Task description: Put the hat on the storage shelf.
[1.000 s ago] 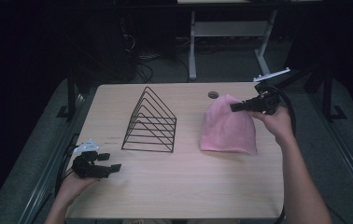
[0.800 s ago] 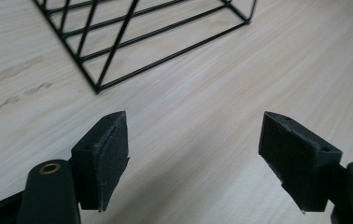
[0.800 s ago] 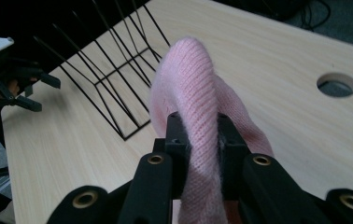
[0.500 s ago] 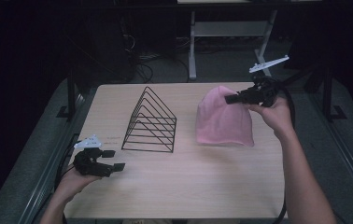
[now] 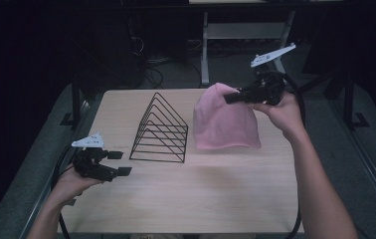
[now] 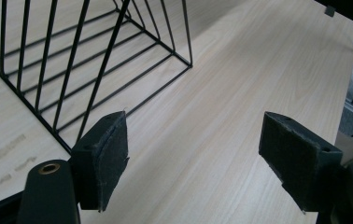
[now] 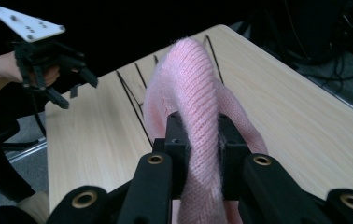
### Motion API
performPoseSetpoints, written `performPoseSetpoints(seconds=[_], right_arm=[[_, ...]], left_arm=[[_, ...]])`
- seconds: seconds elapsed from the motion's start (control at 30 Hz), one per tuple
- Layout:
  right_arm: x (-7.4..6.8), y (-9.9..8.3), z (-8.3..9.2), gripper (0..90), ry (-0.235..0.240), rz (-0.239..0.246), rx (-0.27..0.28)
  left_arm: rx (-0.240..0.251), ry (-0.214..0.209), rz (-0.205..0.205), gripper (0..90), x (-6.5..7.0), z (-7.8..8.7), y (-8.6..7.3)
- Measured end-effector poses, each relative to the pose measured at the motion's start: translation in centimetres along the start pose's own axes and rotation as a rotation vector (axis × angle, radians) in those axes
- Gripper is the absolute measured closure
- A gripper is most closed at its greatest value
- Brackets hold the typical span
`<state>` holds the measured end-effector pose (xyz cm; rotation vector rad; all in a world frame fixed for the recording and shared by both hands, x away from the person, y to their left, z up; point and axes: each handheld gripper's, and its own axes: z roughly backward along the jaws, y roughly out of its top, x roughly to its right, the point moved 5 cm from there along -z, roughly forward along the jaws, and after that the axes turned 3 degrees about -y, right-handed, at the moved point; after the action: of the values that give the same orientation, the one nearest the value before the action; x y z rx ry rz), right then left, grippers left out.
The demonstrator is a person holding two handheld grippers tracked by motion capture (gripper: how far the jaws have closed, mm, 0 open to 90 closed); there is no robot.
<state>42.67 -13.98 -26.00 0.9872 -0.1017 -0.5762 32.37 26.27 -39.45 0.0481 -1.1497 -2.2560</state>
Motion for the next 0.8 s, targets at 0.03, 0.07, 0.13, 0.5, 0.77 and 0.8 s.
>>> performPoseSetpoints(seconds=[0.03, 0.07, 0.13, 0.5, 0.77, 0.8], right_arm=[[-0.3, 0.4, -0.1, 78.1, 0.007, 0.009, 0.004], [-0.6, 0.8, -0.2, 78.1, 0.012, 0.018, 0.006], [-1.2, 1.6, -0.3, 78.1, 0.023, 0.032, 0.009], [-4.1, 6.2, -1.5, 78.1, 0.079, 0.115, 0.023], [-5.4, 8.3, -2.8, 78.0, 0.107, 0.143, 0.022], [-5.6, 8.6, -2.9, 78.0, 0.110, 0.150, 0.023]], left_arm=[[-0.004, -0.005, -0.007, 24.0, 0.0, 0.1, 0.3], [-0.006, -0.009, -0.012, 24.0, 0.1, 0.2, 0.7], [-0.003, -0.021, -0.029, 24.0, 0.2, 0.4, 1.4], [0.006, -0.063, -0.067, 24.1, 0.5, 0.9, 5.0], [-0.008, -0.083, -0.092, 24.4, 0.6, 1.0, 7.1], [-0.010, -0.086, -0.093, 24.5, 0.6, 1.1, 7.3]])
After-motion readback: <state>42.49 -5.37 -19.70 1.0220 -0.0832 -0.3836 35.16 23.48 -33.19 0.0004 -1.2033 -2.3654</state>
